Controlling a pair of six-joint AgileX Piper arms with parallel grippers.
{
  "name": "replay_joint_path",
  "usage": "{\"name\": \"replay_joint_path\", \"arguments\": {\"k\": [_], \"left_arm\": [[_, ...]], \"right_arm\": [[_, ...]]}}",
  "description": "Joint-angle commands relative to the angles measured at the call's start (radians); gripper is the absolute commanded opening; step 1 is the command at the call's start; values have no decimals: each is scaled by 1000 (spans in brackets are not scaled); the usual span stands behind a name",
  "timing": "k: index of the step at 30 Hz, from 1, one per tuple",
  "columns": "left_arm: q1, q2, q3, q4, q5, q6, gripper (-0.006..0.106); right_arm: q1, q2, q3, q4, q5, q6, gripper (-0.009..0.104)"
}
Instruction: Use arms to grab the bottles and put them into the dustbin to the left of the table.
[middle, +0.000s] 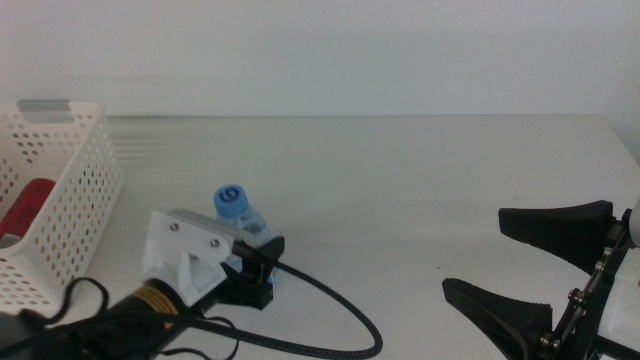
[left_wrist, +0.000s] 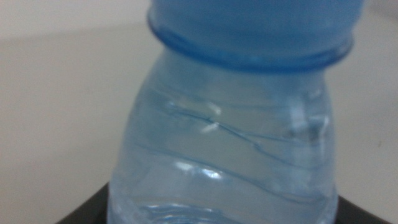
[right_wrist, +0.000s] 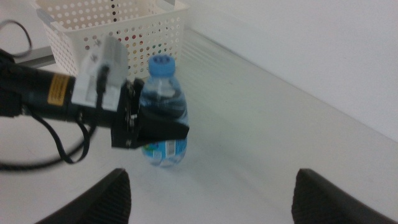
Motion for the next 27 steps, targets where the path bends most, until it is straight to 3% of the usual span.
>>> {"name": "replay_joint_path", "arguments": {"k": [1,14,27], "left_arm": [[-2,-112,-23,-23,-75,-19,-5],[-2,-446,-193,4,539,-18,-5],[-2,-504,-543,59,1185,-15,-5]], "right_arm": [[4,-7,-24,-10,-69,-5,68],[4,-7,-24,-10,-69,-5,68],[4,-7,-24,-10,-69,-5,68]]}}
